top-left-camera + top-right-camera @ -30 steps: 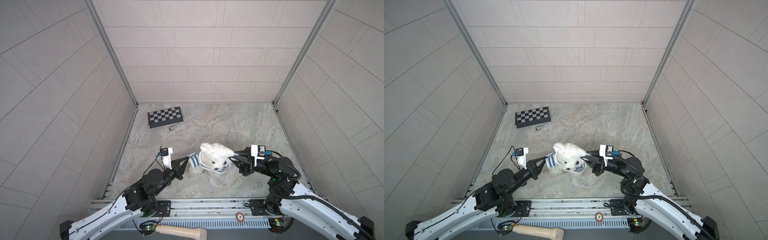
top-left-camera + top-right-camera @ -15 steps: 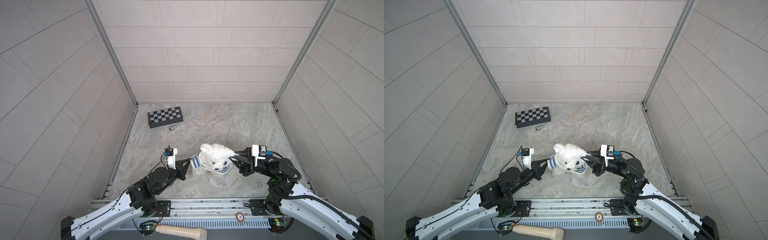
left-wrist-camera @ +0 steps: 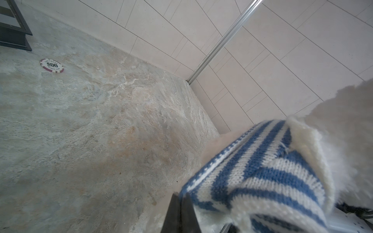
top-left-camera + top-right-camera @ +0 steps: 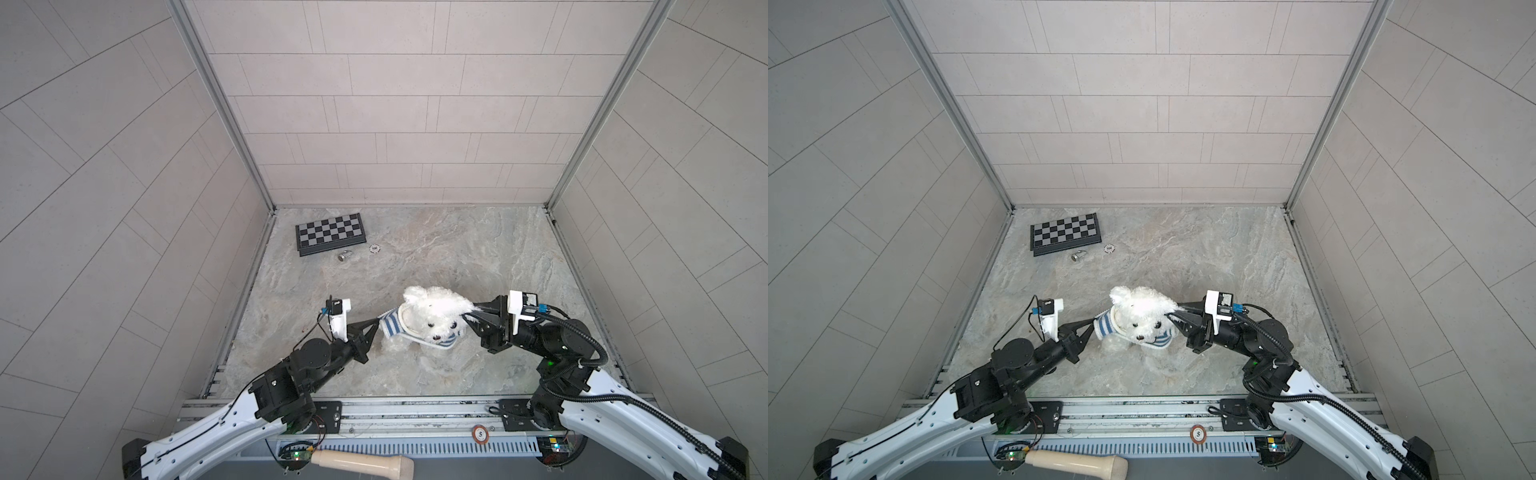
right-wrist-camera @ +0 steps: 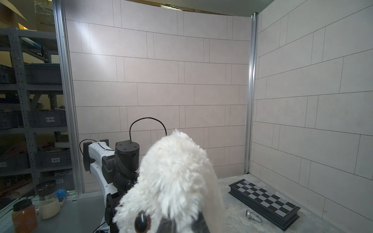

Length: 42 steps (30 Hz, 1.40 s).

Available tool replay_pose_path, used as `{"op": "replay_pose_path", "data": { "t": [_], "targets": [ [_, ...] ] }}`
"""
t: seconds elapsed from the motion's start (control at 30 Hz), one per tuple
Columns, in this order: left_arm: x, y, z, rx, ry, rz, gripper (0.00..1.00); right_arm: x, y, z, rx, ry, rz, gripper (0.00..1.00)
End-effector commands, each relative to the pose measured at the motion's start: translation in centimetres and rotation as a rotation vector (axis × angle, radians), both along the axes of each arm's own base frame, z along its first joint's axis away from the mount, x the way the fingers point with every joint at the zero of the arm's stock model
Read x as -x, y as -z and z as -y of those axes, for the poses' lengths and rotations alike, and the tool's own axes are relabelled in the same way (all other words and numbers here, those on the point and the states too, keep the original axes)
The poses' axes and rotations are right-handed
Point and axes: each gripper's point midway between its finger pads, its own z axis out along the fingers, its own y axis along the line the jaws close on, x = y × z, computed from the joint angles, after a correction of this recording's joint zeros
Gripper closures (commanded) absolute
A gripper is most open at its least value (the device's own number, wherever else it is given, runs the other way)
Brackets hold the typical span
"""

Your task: Dress the teddy bear

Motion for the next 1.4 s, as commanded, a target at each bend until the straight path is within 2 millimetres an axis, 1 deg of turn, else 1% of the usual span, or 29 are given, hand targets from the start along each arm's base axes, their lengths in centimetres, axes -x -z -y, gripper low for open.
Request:
{"op": "replay_pose_path", "data": {
  "t": [0.0,0.07,0.13,0.27,0.37,0.43,0.47,0.53,0.6,0.7,0.73,0.77,0.8,0.87,0.9,1.0,1.1,1.13,1.17,1.2,1.37],
  "targets": [
    [0.2,2.7,0.8,-0.162,0.054,-0.032,1.00,1.5,-4.4,2.0,-0.139,0.028,0.138,1.00],
    [0.1,3.7,1.0,-0.242,0.067,-0.066,1.00,1.6,-4.6,2.0,-0.147,0.025,0.142,1.00],
    [-0.1,4.4,1.2,-0.276,0.063,-0.088,1.00,1.7,-4.7,2.1,-0.152,0.022,0.146,1.00],
    [-0.3,3.9,1.2,-0.254,0.048,-0.077,1.00,1.8,-4.7,2.2,-0.145,0.029,0.147,1.00],
    [-0.2,1.5,1.5,-0.203,0.065,-0.007,1.00,1.3,-3.9,1.8,-0.097,0.044,0.132,1.00],
    [0.2,-0.9,1.5,-0.171,0.087,0.065,1.00,1.0,-3.2,1.2,-0.044,0.039,0.121,1.00],
    [0.5,-1.8,1.2,-0.168,0.094,0.092,0.94,0.8,-2.8,0.8,-0.021,0.034,0.112,1.00],
    [0.9,-3.4,0.5,-0.195,0.103,0.148,0.78,0.1,-1.5,0.1,0.048,0.034,0.084,1.00],
    [1.3,-4.4,-0.5,-0.247,0.108,0.183,0.63,-0.5,-0.2,-0.7,0.121,0.033,0.062,1.00],
    [1.1,-5.2,-2.8,-0.365,0.059,0.198,0.50,-1.2,0.7,-1.0,0.172,0.061,0.053,1.00],
    [1.2,-5.5,-3.3,-0.402,0.052,0.205,0.45,-1.4,0.8,-0.9,0.179,0.074,0.060,1.00],
    [1.2,-5.8,-3.7,-0.429,0.051,0.209,0.37,-1.4,0.9,-0.9,0.187,0.081,0.064,1.00],
    [1.3,-6.3,-3.9,-0.456,0.056,0.222,0.33,-1.5,0.9,-0.8,0.200,0.092,0.070,1.00],
    [1.9,-7.7,-3.3,-0.462,0.121,0.259,0.30,-1.6,1.1,-1.0,0.226,0.091,0.078,1.00],
    [2.4,-8.5,-2.6,-0.455,0.167,0.283,0.29,-1.7,1.2,-1.2,0.235,0.084,0.073,1.00],
    [3.8,-10.9,-0.1,-0.457,0.328,0.344,0.26,-1.9,1.5,-2.1,0.268,0.043,0.053,1.00],
    [4.5,-12.7,2.1,-0.512,0.458,0.396,0.21,-1.8,2.1,-3.1,0.313,-0.016,0.027,1.00],
    [4.6,-13.1,2.7,-0.542,0.487,0.418,0.20,-1.7,2.7,-3.4,0.330,-0.037,0.015,1.00],
    [4.6,-13.4,3.1,-0.566,0.509,0.438,0.20,-1.5,1.9,-3.5,0.326,-0.049,0.026,1.00],
    [4.5,-13.7,3.5,-0.589,0.527,0.459,0.18,-1.4,1.9,-3.7,0.332,-0.065,0.023,1.00],
    [4.3,-13.7,5.6,-0.671,0.632,0.488,0.13,-1.0,2.0,-4.0,0.341,-0.096,0.020,1.00]
  ]
}}
